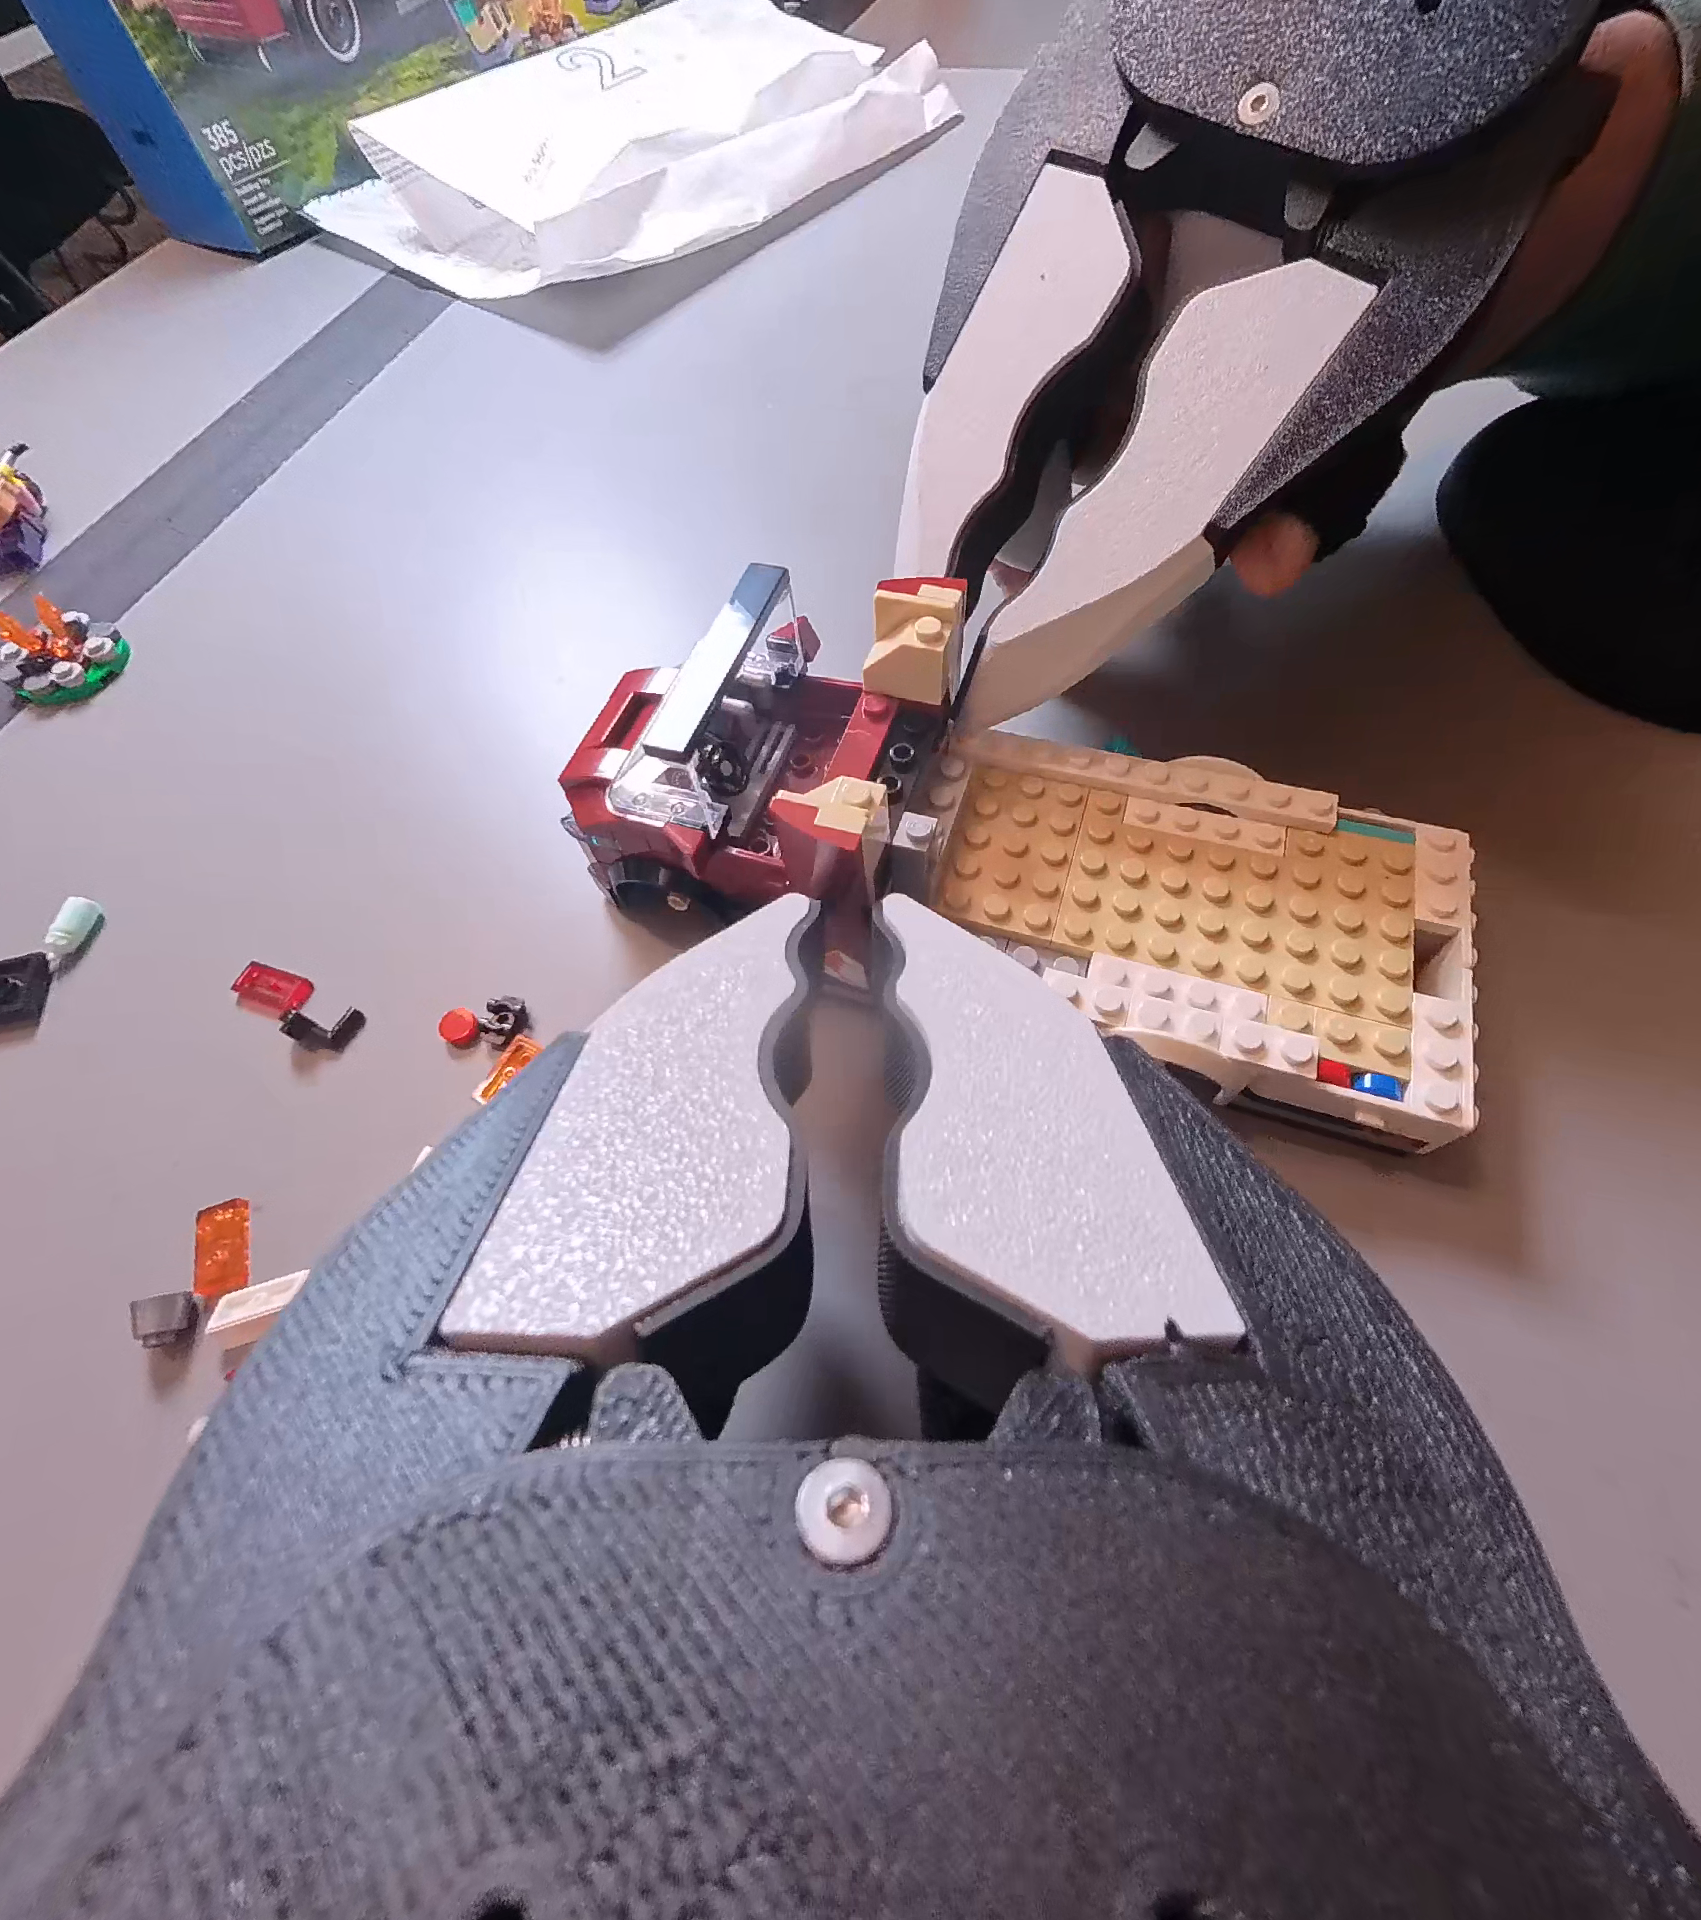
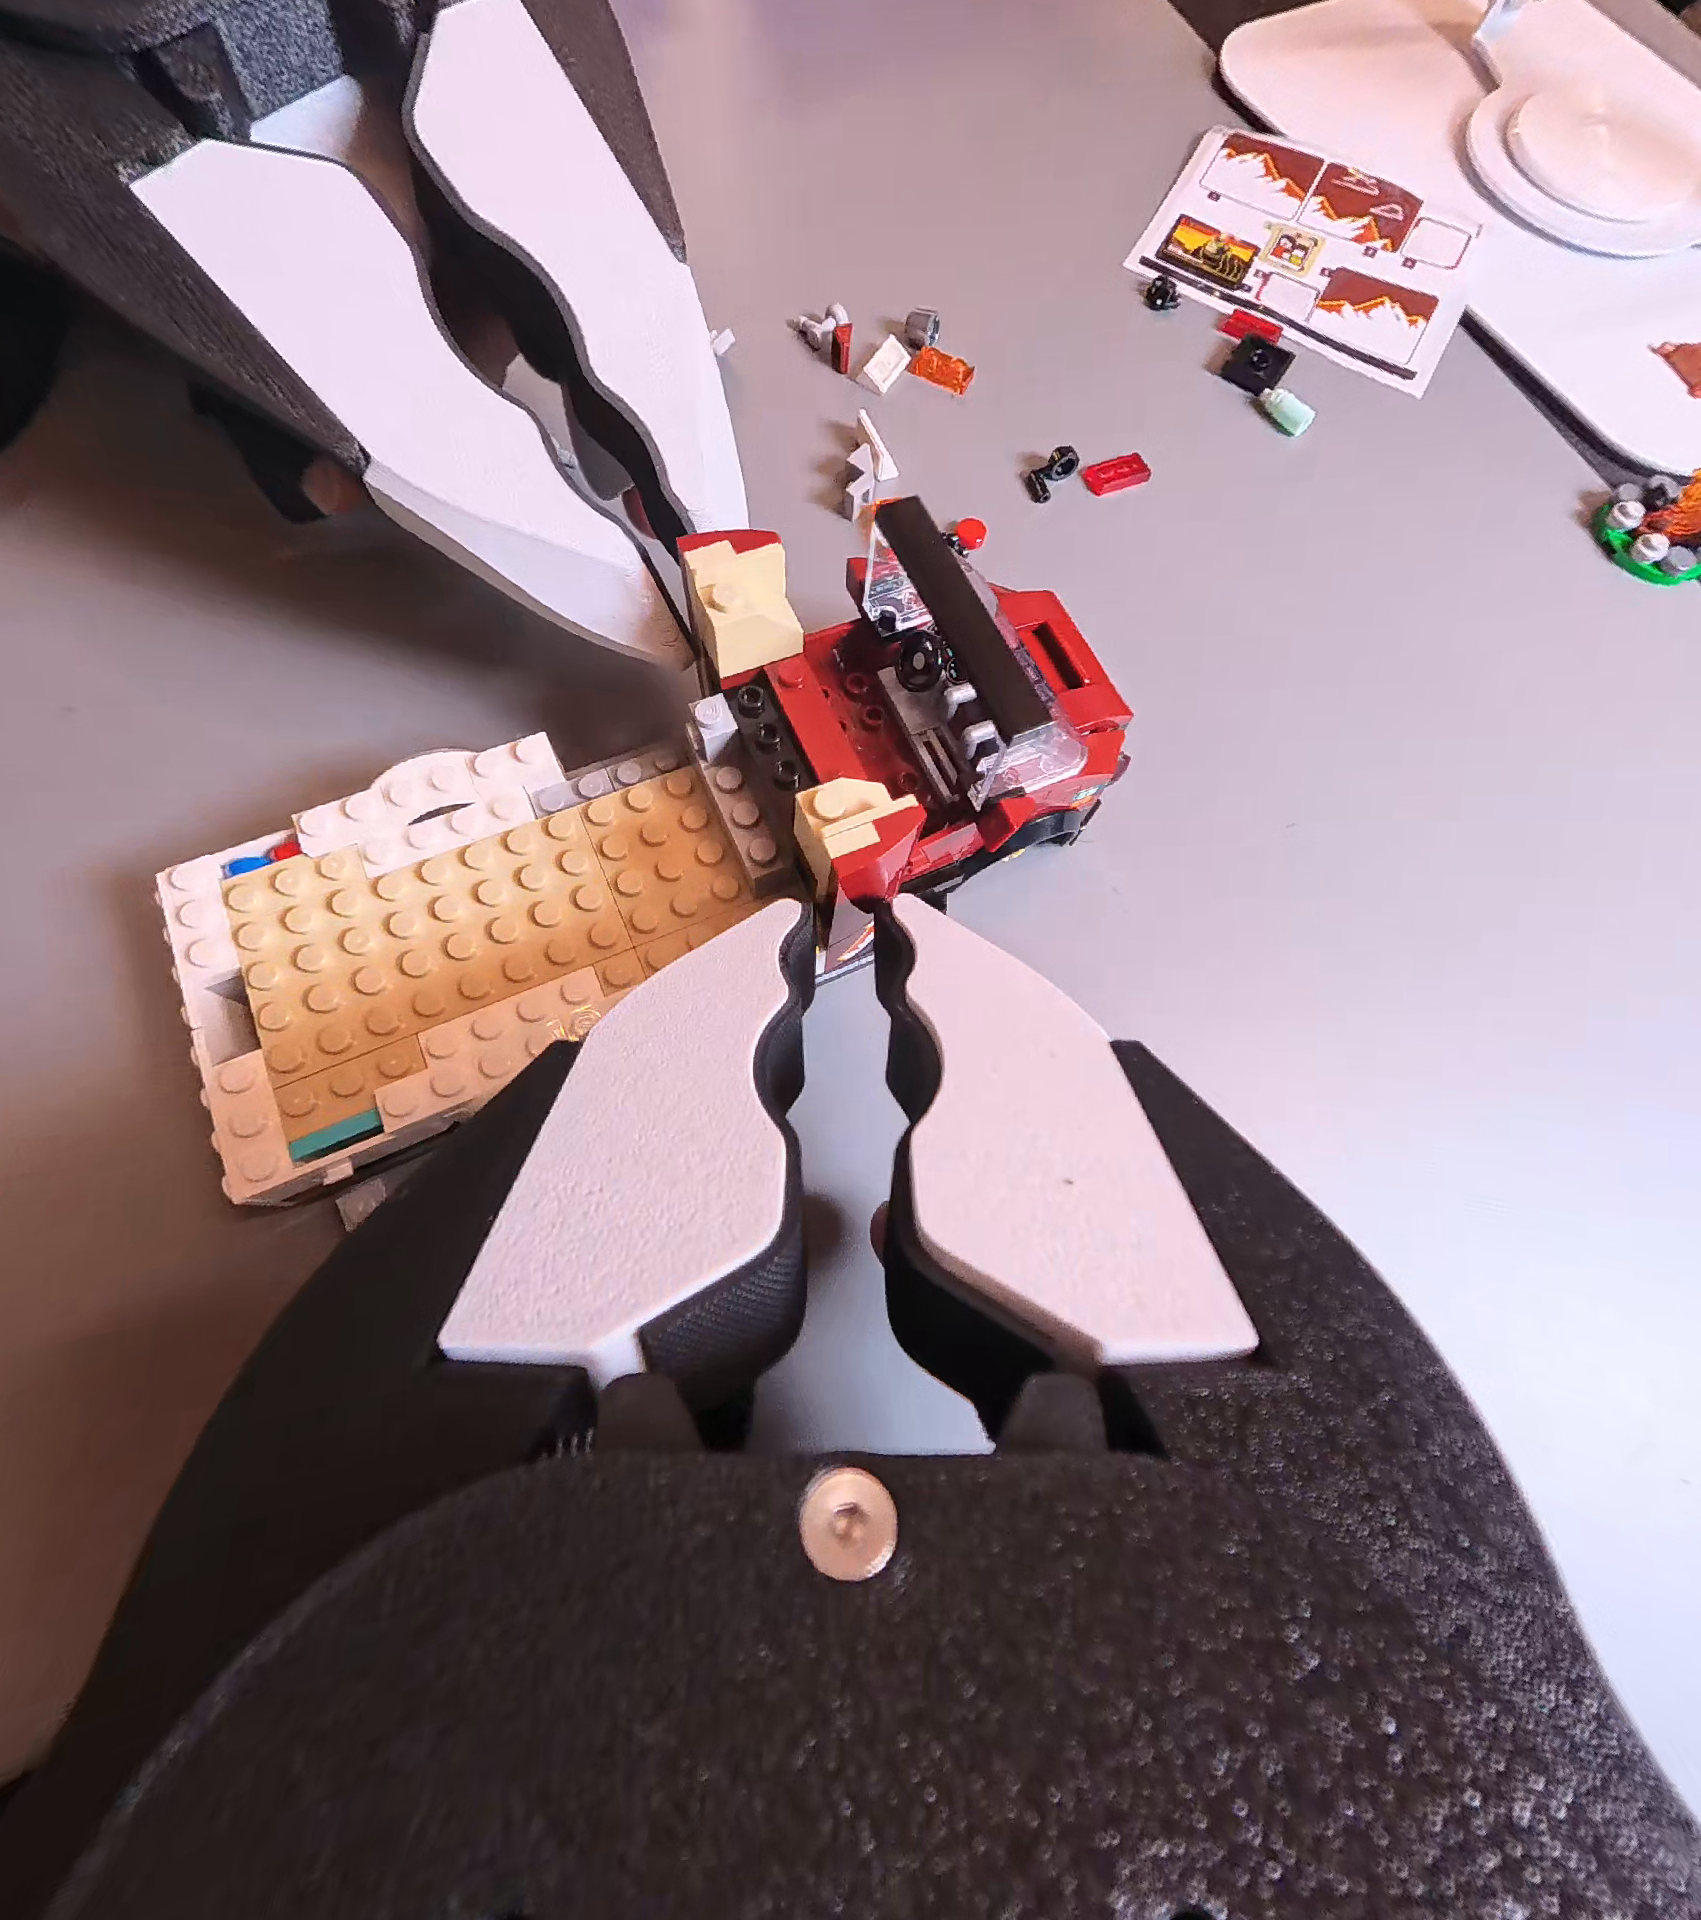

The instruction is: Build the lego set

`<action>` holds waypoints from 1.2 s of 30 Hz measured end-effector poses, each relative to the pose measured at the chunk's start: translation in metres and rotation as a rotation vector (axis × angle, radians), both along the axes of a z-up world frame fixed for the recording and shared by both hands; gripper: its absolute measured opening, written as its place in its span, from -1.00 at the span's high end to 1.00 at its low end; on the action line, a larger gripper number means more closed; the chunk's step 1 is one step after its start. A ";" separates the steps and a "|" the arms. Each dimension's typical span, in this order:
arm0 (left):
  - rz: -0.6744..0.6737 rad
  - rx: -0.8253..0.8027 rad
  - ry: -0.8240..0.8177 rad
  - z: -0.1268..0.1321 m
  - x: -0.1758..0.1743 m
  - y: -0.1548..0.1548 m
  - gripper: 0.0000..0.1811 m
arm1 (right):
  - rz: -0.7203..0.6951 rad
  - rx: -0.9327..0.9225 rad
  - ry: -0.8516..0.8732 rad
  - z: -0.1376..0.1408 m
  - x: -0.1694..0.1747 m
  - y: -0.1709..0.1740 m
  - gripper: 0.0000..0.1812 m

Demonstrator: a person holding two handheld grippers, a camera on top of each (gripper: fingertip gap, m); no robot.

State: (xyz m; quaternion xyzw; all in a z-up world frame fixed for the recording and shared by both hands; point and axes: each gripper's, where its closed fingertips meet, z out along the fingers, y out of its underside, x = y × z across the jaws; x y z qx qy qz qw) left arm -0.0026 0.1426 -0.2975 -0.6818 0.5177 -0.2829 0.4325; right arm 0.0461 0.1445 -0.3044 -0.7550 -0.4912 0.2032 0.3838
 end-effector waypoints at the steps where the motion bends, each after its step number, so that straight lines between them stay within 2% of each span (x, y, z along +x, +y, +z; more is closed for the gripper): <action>1: 0.003 -0.006 -0.001 0.000 0.000 0.000 0.92 | -0.005 0.001 0.001 0.000 0.000 0.000 0.89; 12: 0.007 0.006 0.010 0.000 0.000 0.002 0.92 | -0.015 0.038 -0.023 0.000 0.000 0.000 0.88; 14: 0.007 0.003 0.001 0.000 -0.002 0.003 0.91 | 0.000 0.029 -0.015 0.000 -0.001 -0.003 0.81; 16: 0.018 0.000 -0.011 0.003 -0.007 0.005 0.73 | 0.010 0.007 0.011 0.004 -0.001 -0.007 0.73; 20: 0.079 0.007 -0.070 0.015 -0.027 0.016 0.66 | 0.039 0.015 0.053 0.018 0.009 -0.012 0.70; 23: 0.115 0.000 -0.067 0.013 -0.040 0.024 0.66 | 0.111 -0.015 0.001 0.013 0.020 -0.026 0.70; 26: 0.122 0.011 -0.045 0.008 -0.044 0.026 0.67 | 0.222 -0.146 -0.085 0.000 0.029 -0.057 0.70; 30: 0.112 0.021 -0.027 0.004 -0.041 0.025 0.68 | 0.337 -0.200 -0.152 -0.013 0.022 -0.092 0.73; 36: 0.102 0.051 -0.011 0.004 -0.039 0.021 0.71 | 0.364 -0.160 -0.245 -0.024 0.011 -0.097 0.83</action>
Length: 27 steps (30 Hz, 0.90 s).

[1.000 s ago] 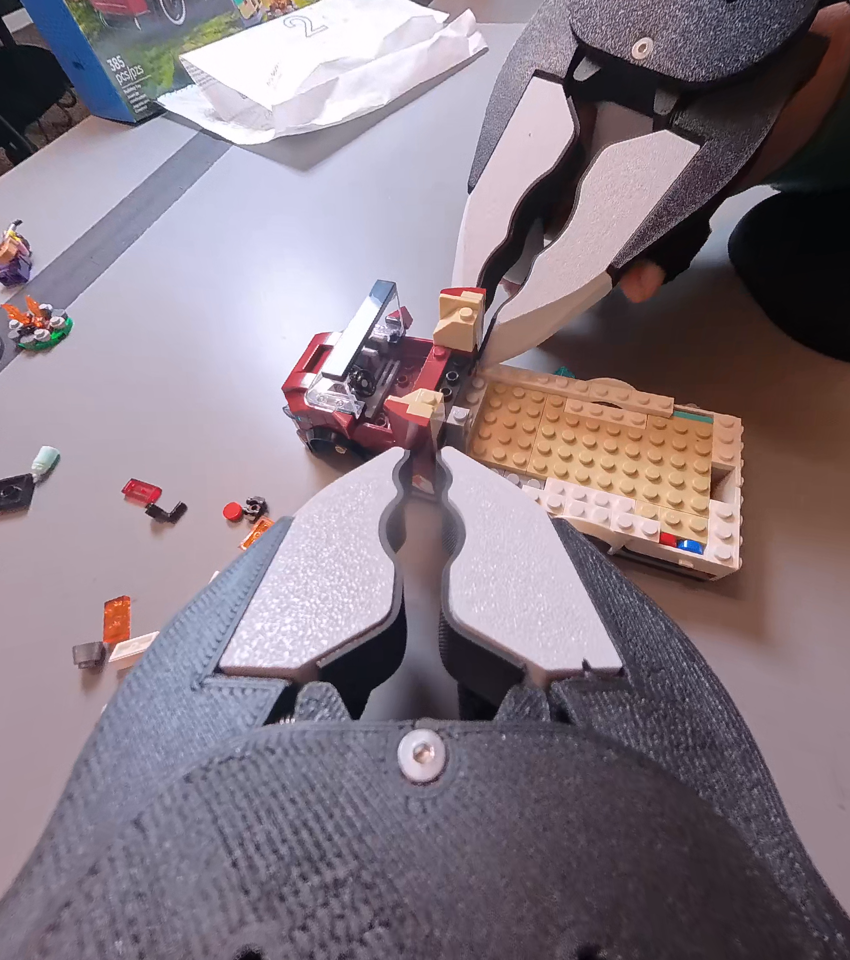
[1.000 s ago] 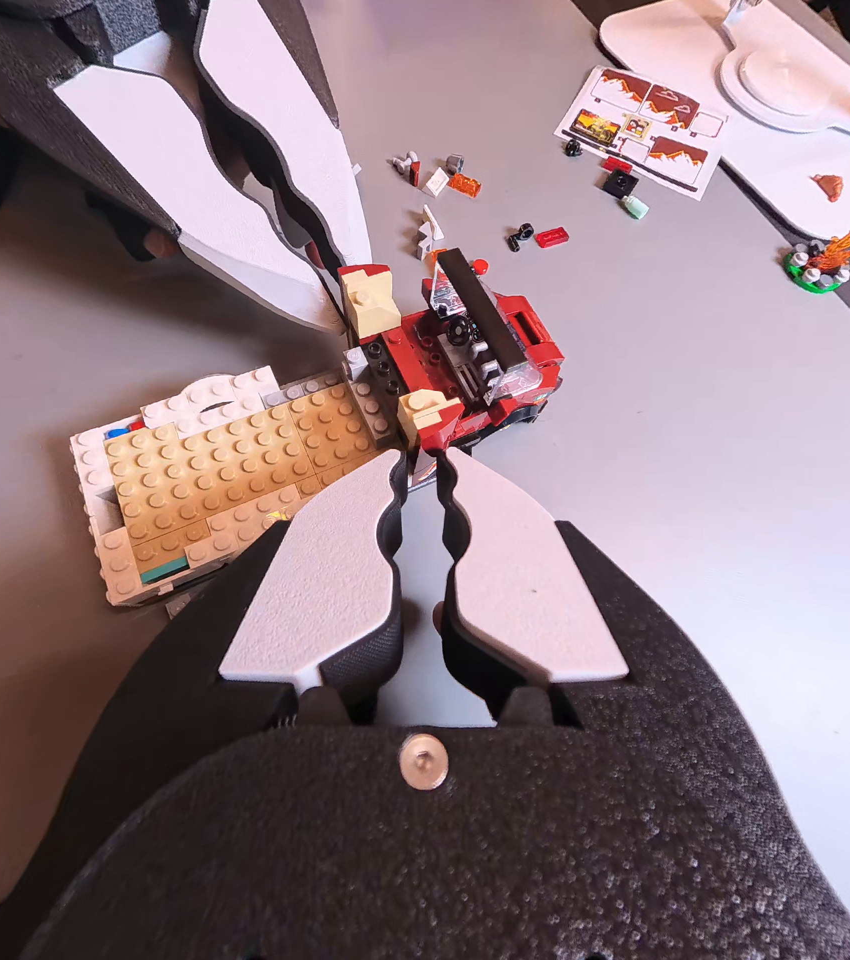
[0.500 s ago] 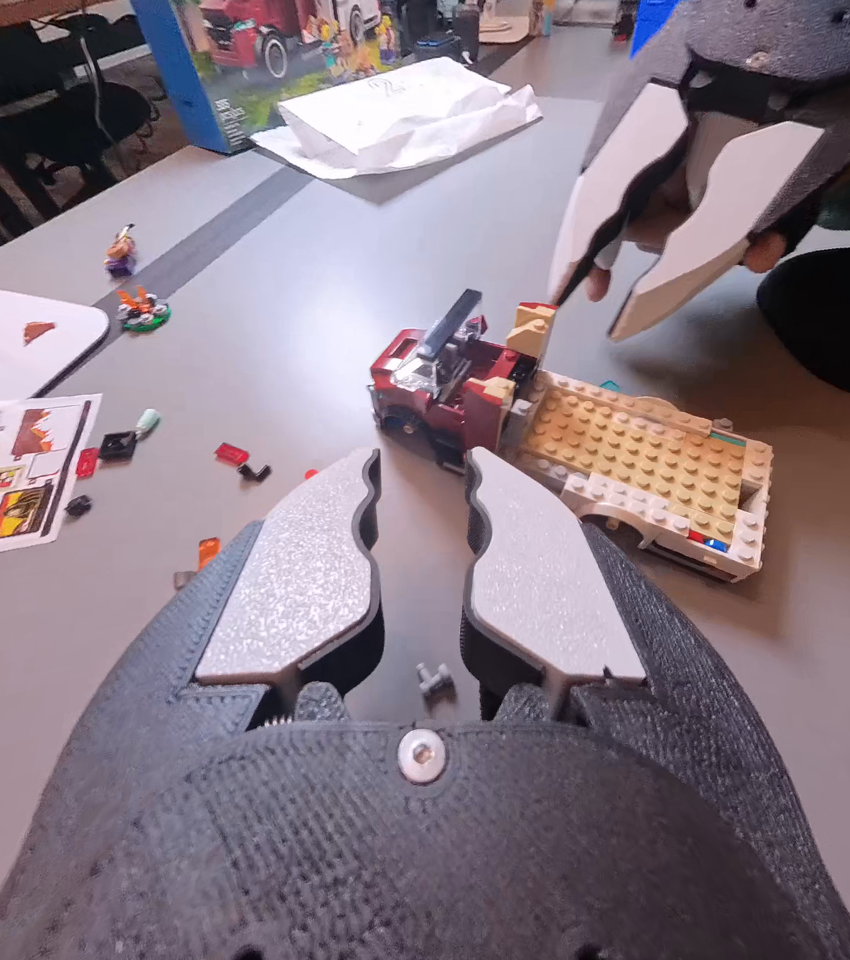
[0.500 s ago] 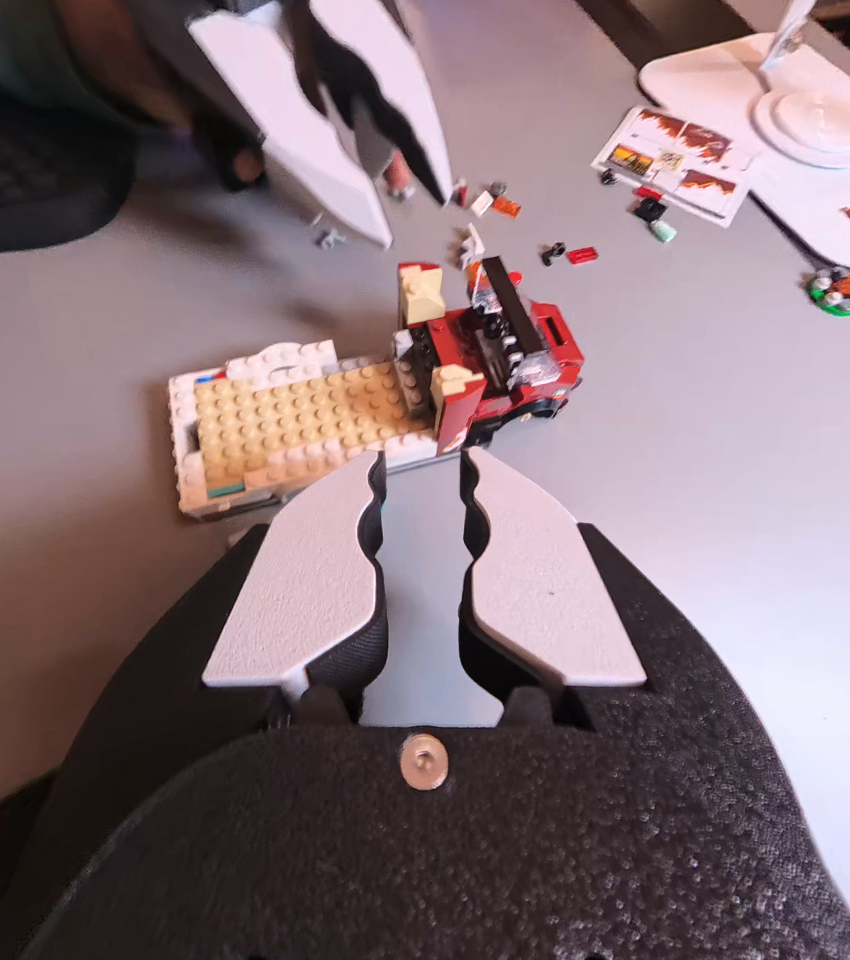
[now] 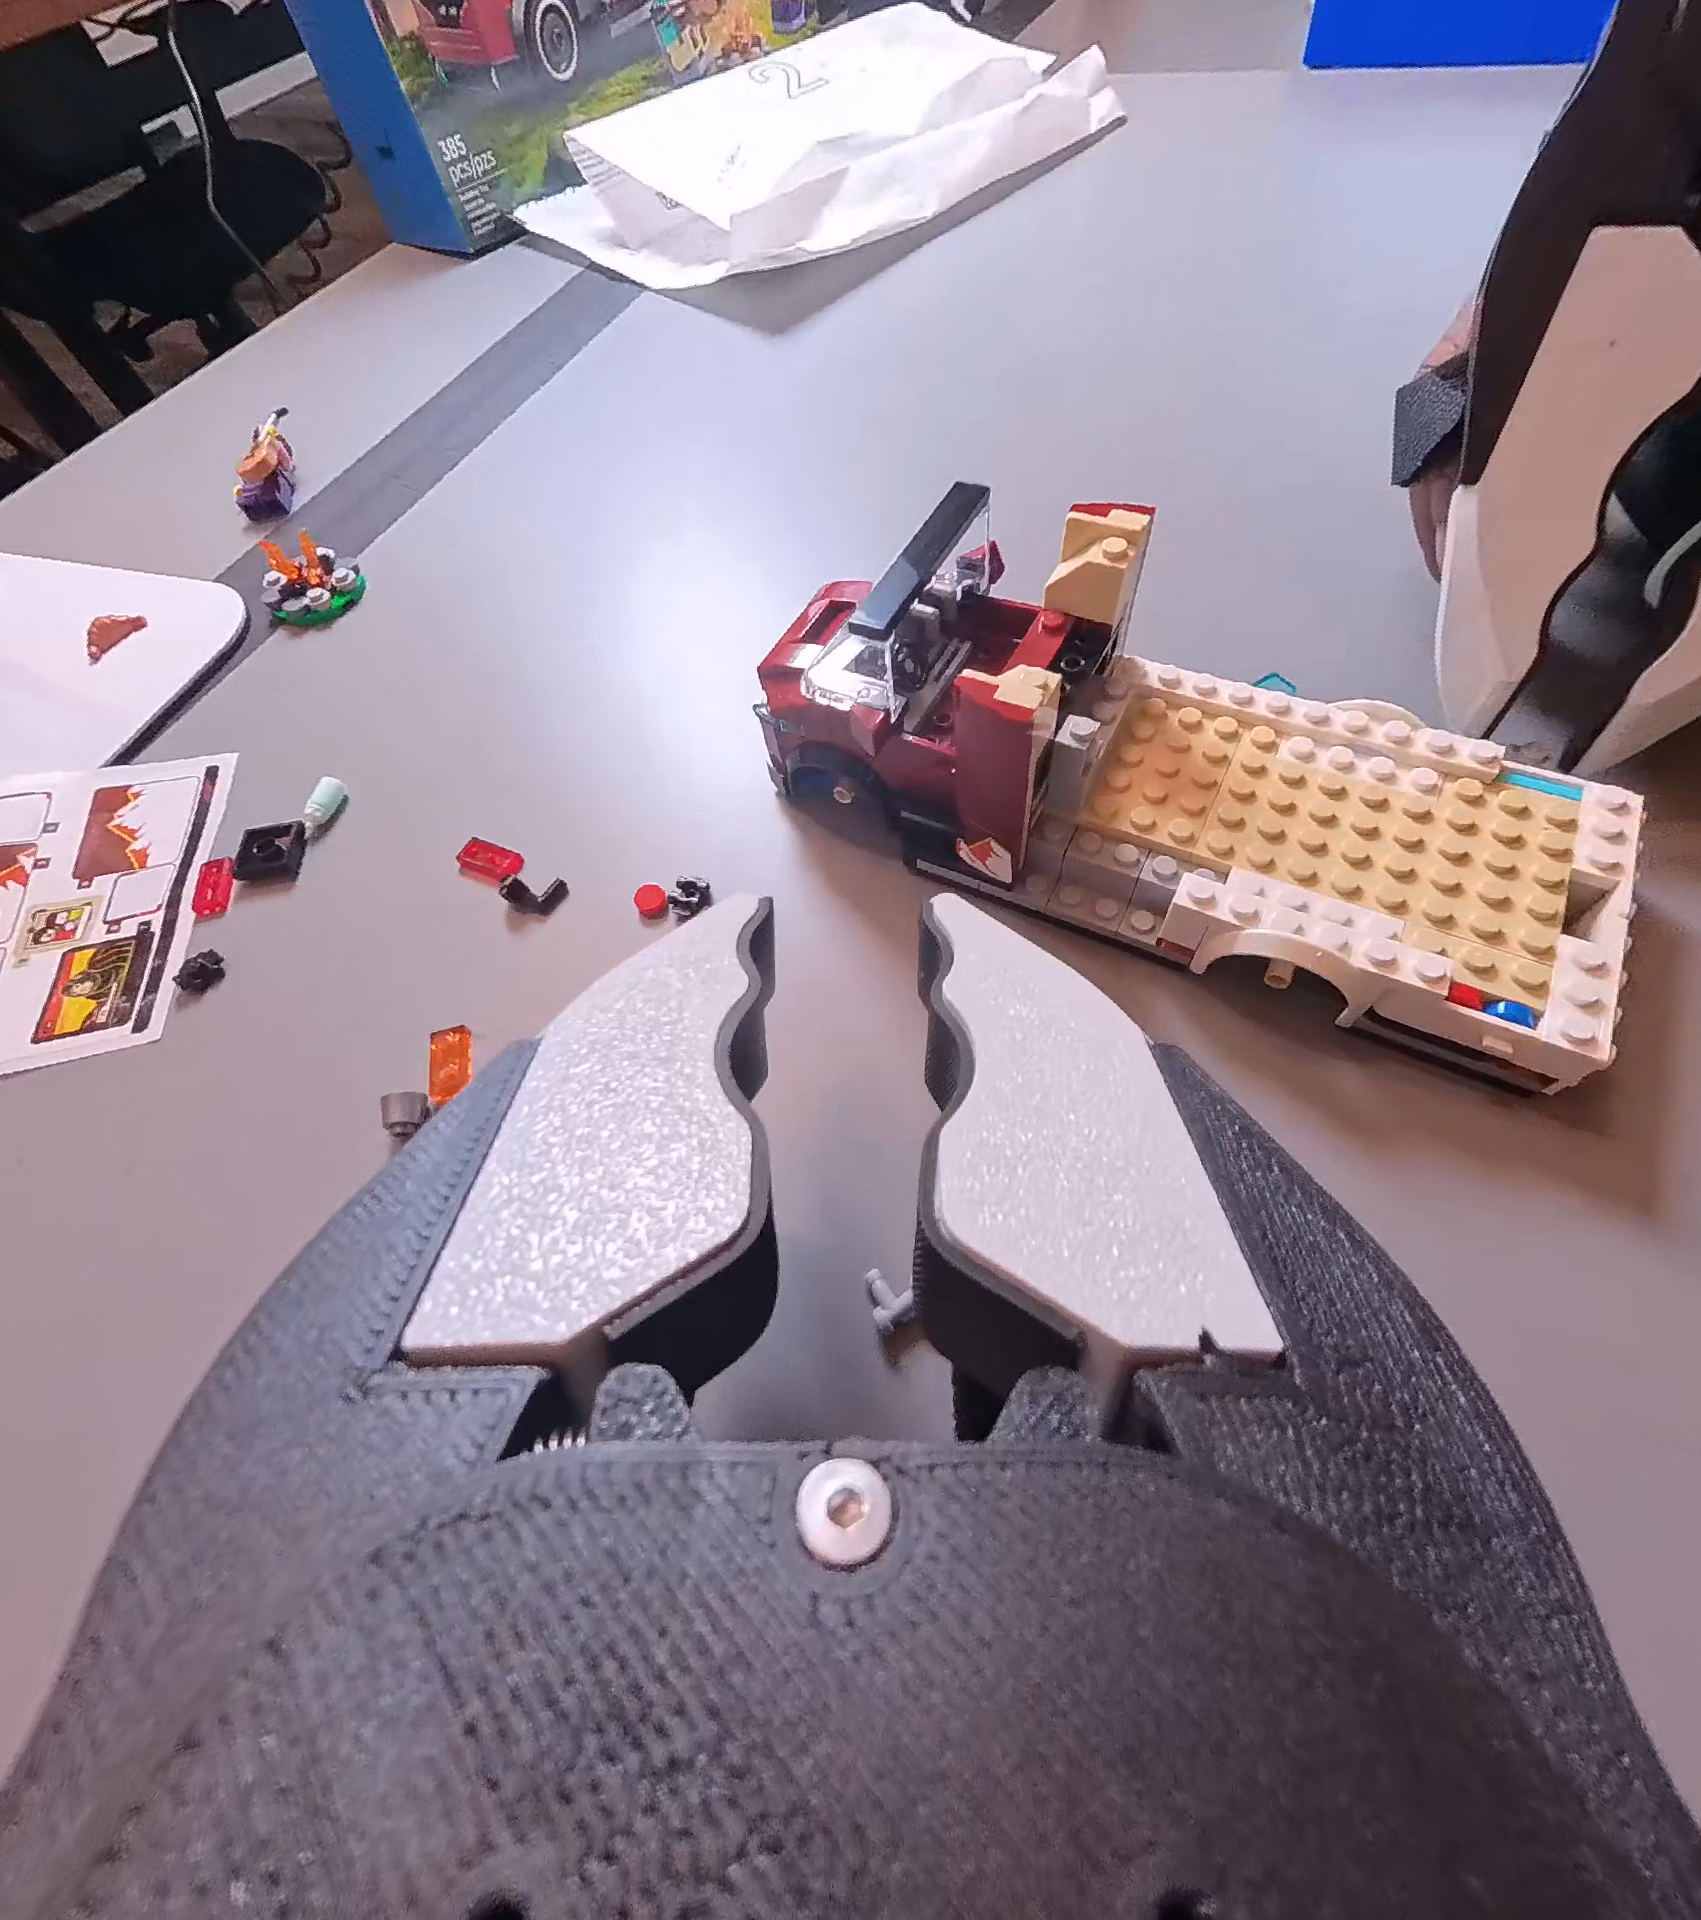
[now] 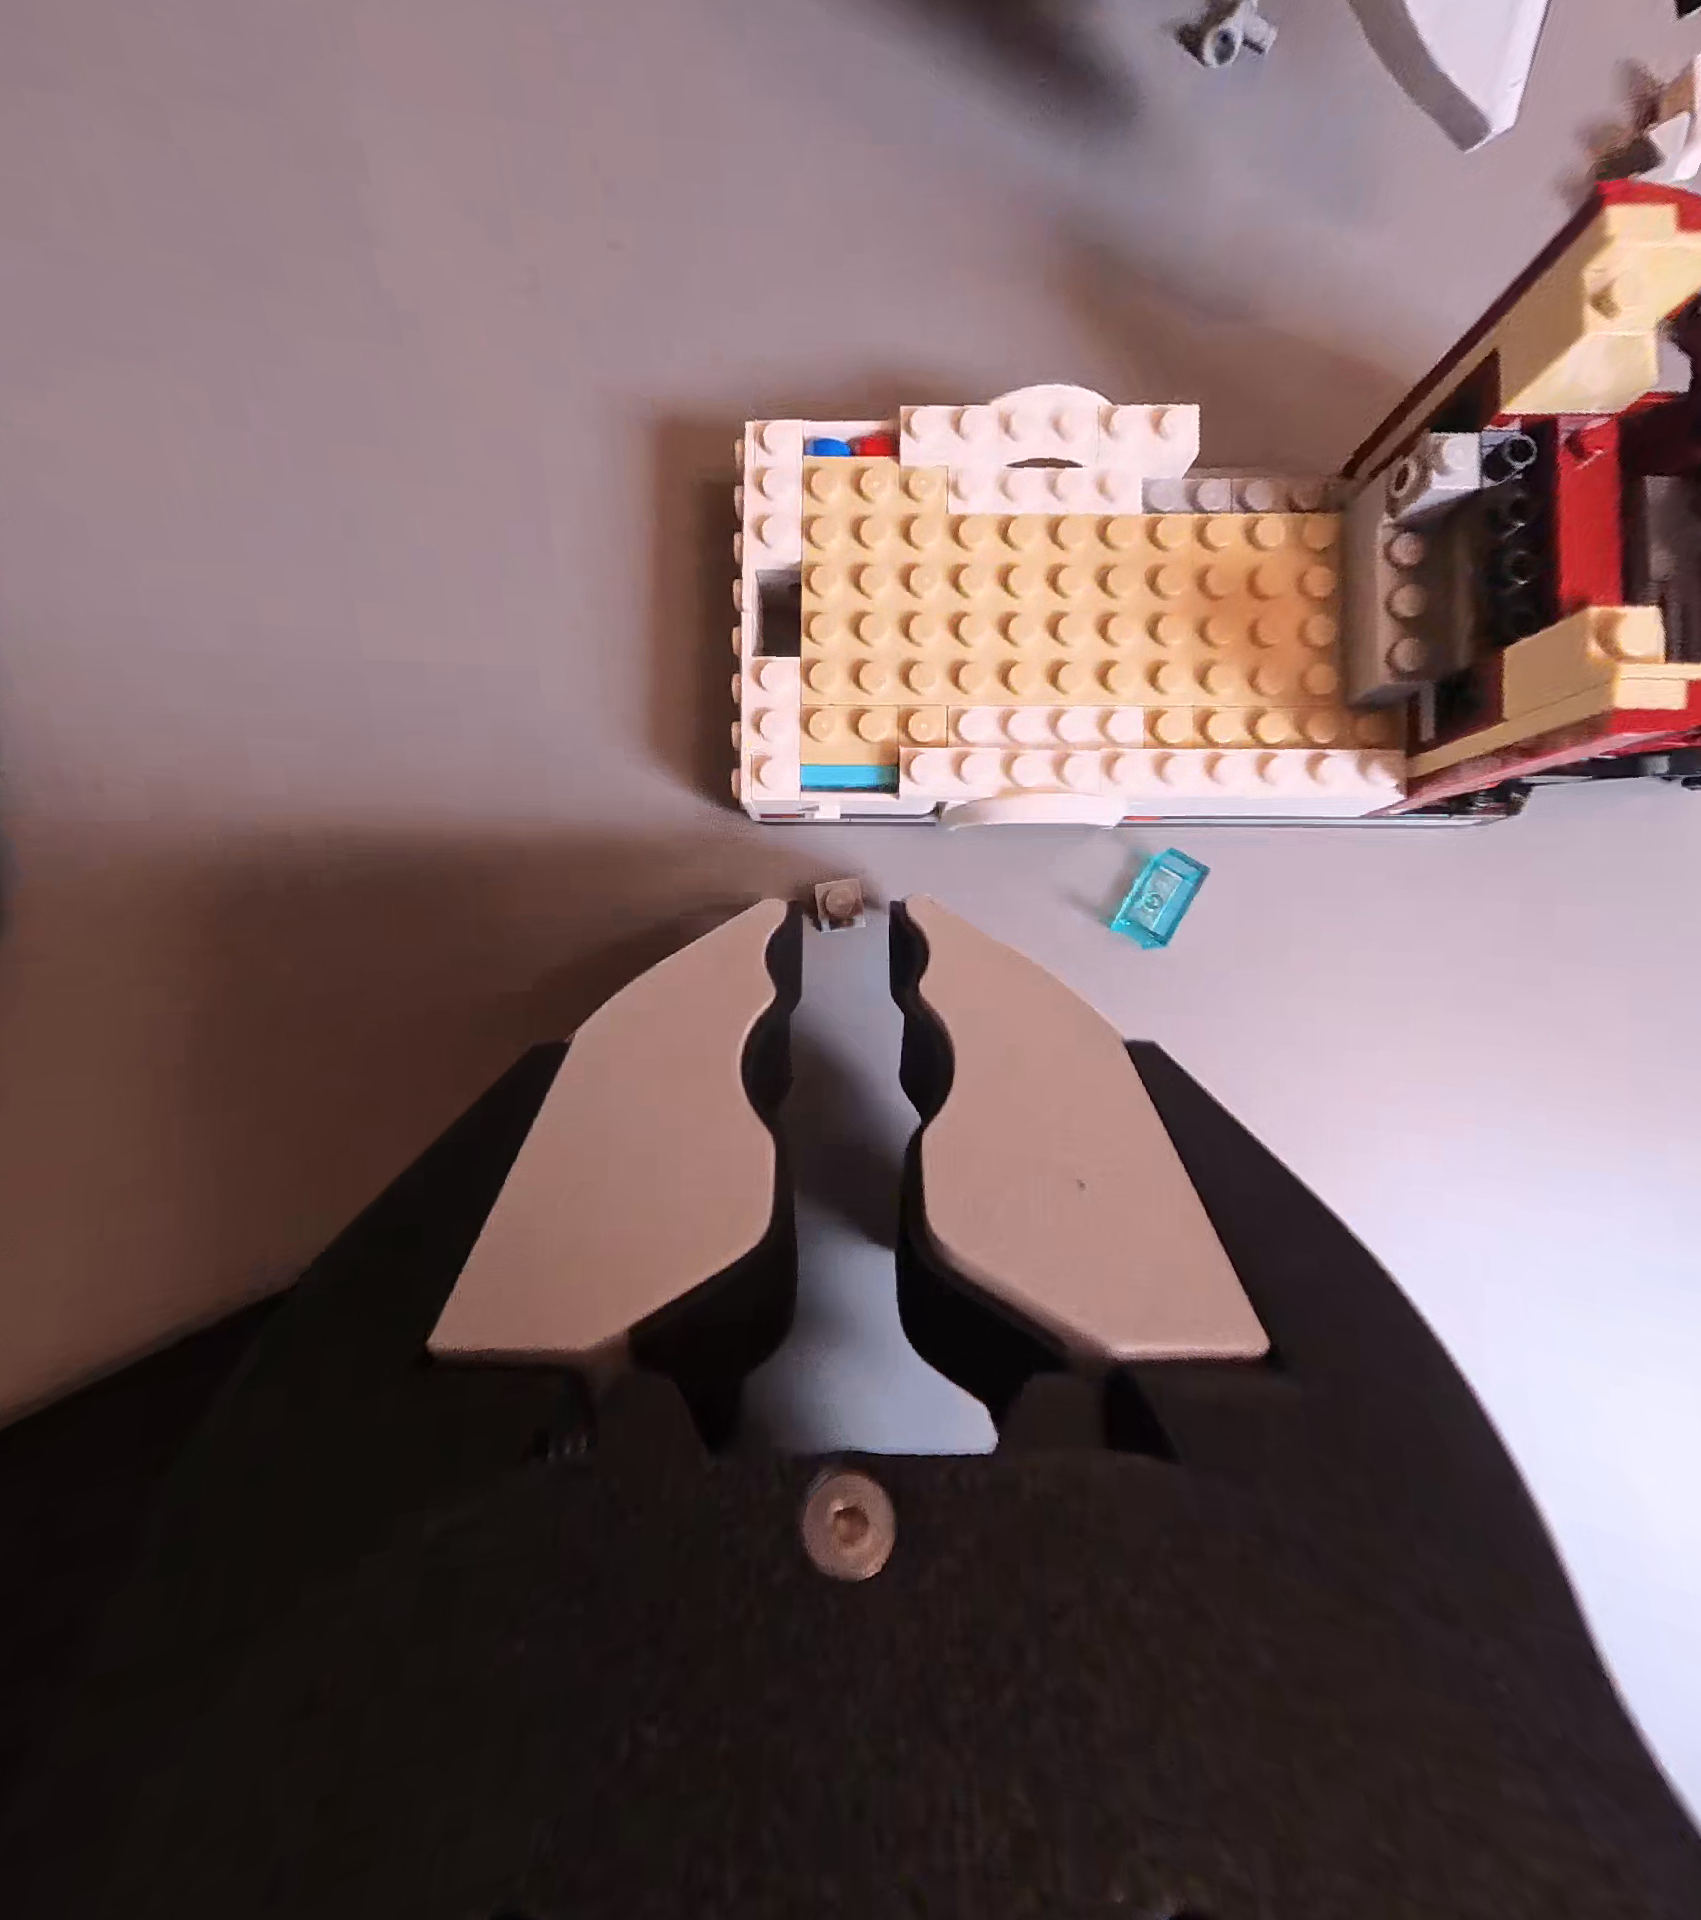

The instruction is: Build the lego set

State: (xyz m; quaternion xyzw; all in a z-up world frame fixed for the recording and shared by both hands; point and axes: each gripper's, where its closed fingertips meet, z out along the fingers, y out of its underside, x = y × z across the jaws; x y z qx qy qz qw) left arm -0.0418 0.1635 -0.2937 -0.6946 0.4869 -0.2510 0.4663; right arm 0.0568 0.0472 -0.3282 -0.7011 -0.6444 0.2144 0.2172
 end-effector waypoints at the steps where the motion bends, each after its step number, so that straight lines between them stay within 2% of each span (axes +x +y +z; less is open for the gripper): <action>1: -0.007 0.004 -0.006 0.002 0.001 -0.002 0.72 | 0.004 0.011 -0.010 -0.001 0.000 0.000 0.83; 3: -0.026 0.014 -0.010 0.003 0.003 -0.005 0.73 | 0.007 0.021 -0.014 -0.001 -0.001 -0.001 0.91; 8: -0.102 0.030 -0.021 0.007 0.012 -0.021 0.75 | 0.001 0.007 0.034 0.007 0.000 0.000 0.91; 12: -0.201 0.056 -0.086 0.026 0.027 -0.046 0.77 | -0.036 -0.007 0.344 0.056 -0.013 0.008 0.91; 16: -0.266 0.144 -0.161 0.054 0.039 -0.072 0.76 | -0.202 -0.032 0.587 0.097 -0.035 0.030 0.91; 19: -0.248 0.287 -0.168 0.068 0.039 -0.077 0.76 | -0.348 -0.215 0.745 0.113 -0.050 0.040 0.91; 22: -0.211 0.421 -0.146 0.074 0.035 -0.075 0.79 | -0.414 -0.456 0.888 0.122 -0.060 0.041 0.91; 27: -0.203 0.459 -0.172 0.082 0.034 -0.079 0.83 | -0.467 -0.645 0.951 0.120 -0.067 0.040 0.92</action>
